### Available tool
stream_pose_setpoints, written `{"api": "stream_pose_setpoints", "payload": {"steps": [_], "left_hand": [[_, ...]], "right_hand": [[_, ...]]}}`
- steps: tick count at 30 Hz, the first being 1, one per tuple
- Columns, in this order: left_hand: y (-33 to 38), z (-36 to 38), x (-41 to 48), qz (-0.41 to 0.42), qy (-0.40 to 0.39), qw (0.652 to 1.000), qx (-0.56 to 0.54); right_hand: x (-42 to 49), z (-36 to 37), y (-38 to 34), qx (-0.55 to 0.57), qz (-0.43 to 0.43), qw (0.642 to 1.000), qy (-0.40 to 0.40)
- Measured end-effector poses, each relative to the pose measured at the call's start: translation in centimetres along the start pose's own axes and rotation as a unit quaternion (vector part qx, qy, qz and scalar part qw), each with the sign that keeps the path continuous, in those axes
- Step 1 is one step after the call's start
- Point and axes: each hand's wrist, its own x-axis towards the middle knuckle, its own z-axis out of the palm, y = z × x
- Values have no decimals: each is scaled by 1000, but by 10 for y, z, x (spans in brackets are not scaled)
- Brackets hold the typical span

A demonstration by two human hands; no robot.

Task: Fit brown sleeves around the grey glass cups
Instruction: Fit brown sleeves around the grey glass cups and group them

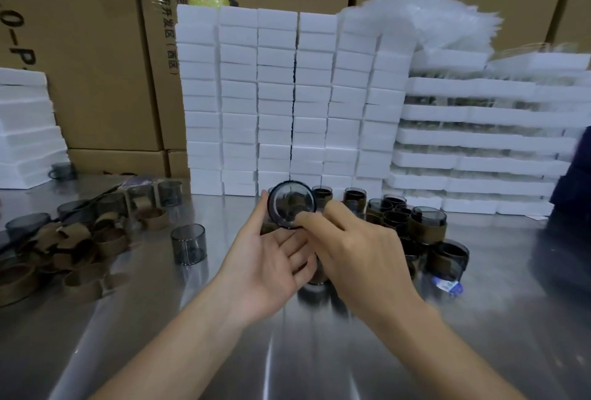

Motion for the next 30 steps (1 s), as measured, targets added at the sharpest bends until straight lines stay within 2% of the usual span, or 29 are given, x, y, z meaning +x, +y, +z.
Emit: {"api": "stream_pose_setpoints", "payload": {"steps": [3,7,9,10,11,12,14,15,17,20,21,22,24,26,28,30], "left_hand": [[-3,5,-3,13,-9,1000,-8],[-4,5,-4,46,-8,999,12],[-5,5,-4,104,14,991,79],[-6,4,-3,161,32,978,129],[-7,1,-2,236,54,952,186],[-8,-1,-1,322,81,909,252],[-9,-8,4,460,122,791,384],[-10,-9,5,501,133,743,424],[-12,-11,5,539,136,695,456],[-15,-8,2,561,130,673,463],[-15,-7,1,557,123,684,455],[-15,-6,0,538,109,713,436],[-13,0,-4,460,56,811,358],[-10,6,-6,351,0,901,256],[-8,9,-7,273,-37,945,175],[-6,8,-7,221,-59,968,107]], "right_hand": [[-4,-3,3,42,18,999,26],[-3,-9,5,81,108,990,35],[-3,-11,5,83,137,987,5],[-4,-11,5,89,148,985,-14],[-5,-11,5,99,156,982,-31],[-5,-10,5,109,162,980,-45],[-6,-8,3,120,169,977,-58],[-6,-7,2,120,168,977,-59],[-8,-5,0,122,159,978,-63],[-10,-2,0,137,167,974,-61],[-10,-1,1,149,174,972,-56],[-9,0,2,170,181,967,-49],[-9,1,4,248,206,946,-30],[-8,3,5,354,245,902,-20],[-7,2,4,427,268,863,-25],[-5,-2,5,451,267,851,-36]]}}
